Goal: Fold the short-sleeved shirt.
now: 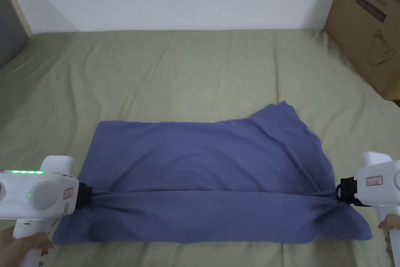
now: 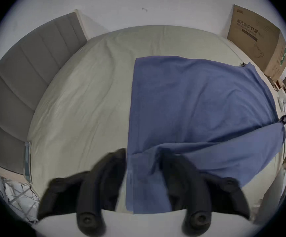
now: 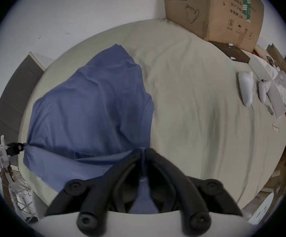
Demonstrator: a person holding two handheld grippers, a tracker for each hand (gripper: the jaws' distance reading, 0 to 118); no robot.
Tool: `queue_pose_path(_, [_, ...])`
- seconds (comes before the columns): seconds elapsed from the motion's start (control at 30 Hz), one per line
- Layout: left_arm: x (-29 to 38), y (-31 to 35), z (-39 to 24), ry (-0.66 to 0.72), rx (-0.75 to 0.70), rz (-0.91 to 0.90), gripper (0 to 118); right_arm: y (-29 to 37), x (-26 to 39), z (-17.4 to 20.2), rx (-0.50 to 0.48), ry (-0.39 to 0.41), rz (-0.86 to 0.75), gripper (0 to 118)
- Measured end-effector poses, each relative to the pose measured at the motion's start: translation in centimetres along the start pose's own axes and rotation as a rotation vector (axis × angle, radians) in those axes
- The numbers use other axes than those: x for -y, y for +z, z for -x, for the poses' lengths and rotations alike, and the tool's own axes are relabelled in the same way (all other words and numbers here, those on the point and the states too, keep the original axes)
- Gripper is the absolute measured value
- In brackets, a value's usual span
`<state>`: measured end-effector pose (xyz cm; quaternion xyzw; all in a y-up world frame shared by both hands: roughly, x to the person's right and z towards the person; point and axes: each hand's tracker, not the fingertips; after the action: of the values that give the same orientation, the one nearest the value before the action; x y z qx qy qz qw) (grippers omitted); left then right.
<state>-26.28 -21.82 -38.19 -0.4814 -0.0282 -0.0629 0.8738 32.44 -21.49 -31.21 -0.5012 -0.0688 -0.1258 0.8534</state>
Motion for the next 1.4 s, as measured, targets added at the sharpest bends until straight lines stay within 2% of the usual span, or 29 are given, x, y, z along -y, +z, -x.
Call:
queue_pose_path(0.07, [0.3, 0.5, 1.3, 0.059, 0.027, -0.006, 90, 0.3, 0.1, 0.4, 0.024, 0.038, 0.002, 72])
queue_pose_path(0.1, [0.5, 1.1, 1.7, 0.080, 0.040, -0.023, 96, 0.7, 0.3, 0.5, 0.027, 0.048, -0.006, 71])
queue_pose_path(0.27, [2.0, 5.5, 2.5, 0.125, 0.040, -0.093, 95, 4.3, 1.3, 0.2, -0.026, 0.012, -0.076, 69])
queue_pose_path(0.3, [2.4, 6.3, 2.7, 0.133, 0.042, -0.107, 89, 4.9, 1.7, 0.2, -0.034, 0.007, -0.086, 63])
queue_pose_path(0.33, [3.0, 7.3, 2.7, 0.144, 0.049, -0.122, 74, 5.7, 2.2, 0.3, -0.043, 0.010, -0.096, 51])
queue_pose_path(0.4, [4.7, 8.2, 2.4, 0.186, 0.123, -0.123, 12, 6.7, 3.4, 0.6, -0.046, 0.028, -0.114, 3])
queue_pose_path(0.43, [5.7, 8.4, 2.2, 0.193, 0.117, -0.112, 0, 7.0, 4.3, 0.9, -0.030, 0.042, -0.119, 0])
queue_pose_path(0.53, [8.3, 7.3, 1.5, 0.166, 0.075, -0.096, 0, 6.7, 6.7, 1.2, -0.039, 0.062, -0.098, 0])
queue_pose_path(0.6, [9.2, 6.6, 0.9, 0.161, 0.090, -0.040, 0, 6.3, 8.0, 1.2, -0.054, 0.056, -0.069, 0])
queue_pose_path(0.67, [9.5, 6.1, 0.8, 0.169, 0.080, -0.064, 0, 5.9, 8.8, 1.2, -0.048, 0.045, -0.053, 0])
queue_pose_path(0.7, [9.1, 5.9, 1.0, 0.174, 0.071, -0.068, 9, 5.9, 9.1, 1.1, -0.049, 0.037, -0.051, 0])
queue_pose_path(0.73, [8.5, 5.5, 1.1, 0.182, 0.067, -0.062, 30, 5.9, 9.3, 0.9, -0.052, 0.028, -0.048, 0])
queue_pose_path(0.77, [8.1, 4.9, 1.5, 0.198, 0.075, -0.059, 62, 6.0, 9.3, 0.8, -0.052, 0.017, -0.051, 0])
queue_pose_path(0.8, [7.9, 4.4, 1.6, 0.205, 0.081, -0.059, 78, 6.1, 9.3, 0.7, -0.054, 0.012, -0.055, 0])
queue_pose_path(0.83, [7.5, 3.6, 1.7, 0.213, 0.078, -0.058, 84, 6.3, 9.3, 0.6, -0.057, 0.007, -0.056, 0])
queue_pose_path(0.9, [7.0, 2.2, 2.0, 0.229, 0.044, -0.016, 82, 6.5, 9.4, 0.4, -0.053, 0.001, -0.058, 0])
queue_pose_path(0.93, [7.0, 1.4, 2.0, 0.231, 0.039, 0.000, 80, 6.6, 9.4, 0.3, -0.048, -0.001, -0.060, 0])
queue_pose_path(0.97, [7.1, 0.7, 1.8, 0.236, 0.070, 0.030, 58, 6.6, 9.5, 0.1, -0.044, -0.005, -0.061, 0])
queue_pose_path(1.0, [7.4, 0.3, 1.6, 0.248, 0.084, 0.067, 46, 6.7, 9.6, -0.1, -0.043, -0.013, -0.060, 0])
queue_pose_path(1.03, [8.0, 0.0, 0.8, 0.254, 0.092, 0.095, 44, 6.7, 9.8, -0.3, -0.041, -0.023, -0.059, 0])
queue_pose_path(1.07, [8.2, 0.7, 0.4, 0.262, 0.102, 0.124, 33, 6.8, 10.0, -0.4, -0.034, -0.033, -0.059, 0])
queue_pose_path(1.1, [7.5, 1.2, 0.4, 0.221, 0.066, 0.039, 14, 6.9, 10.2, -0.5, -0.036, -0.035, -0.060, 0])
queue_pose_path(1.13, [7.5, 1.7, 0.4, 0.216, 0.065, 0.041, 6, 6.9, 10.4, -0.6, -0.041, -0.038, -0.059, 0])
queue_pose_path(1.23, [6.7, 1.2, 0.7, 0.239, 0.071, 0.009, 6, 6.7, 10.2, -0.9, -0.036, -0.042, -0.051, 0])
queue_pose_path(1.27, [6.6, 0.9, 1.2, 0.213, 0.055, 0.013, 6, 6.5, 10.0, -1.1, -0.029, -0.043, -0.052, 2])
queue_pose_path(1.3, [6.5, 1.1, 1.4, 0.203, 0.054, 0.020, 6, 6.5, 9.7, -1.2, -0.018, -0.044, -0.056, 16])
queue_pose_path(1.37, [6.4, 1.6, 1.6, 0.215, 0.097, 0.019, 6, 6.3, 8.7, -1.4, 0.003, -0.039, -0.065, 67])
queue_pose_path(1.4, [6.5, 2.2, 1.6, 0.221, 0.105, 0.014, 6, 6.1, 8.2, -1.6, 0.004, -0.040, -0.068, 67])
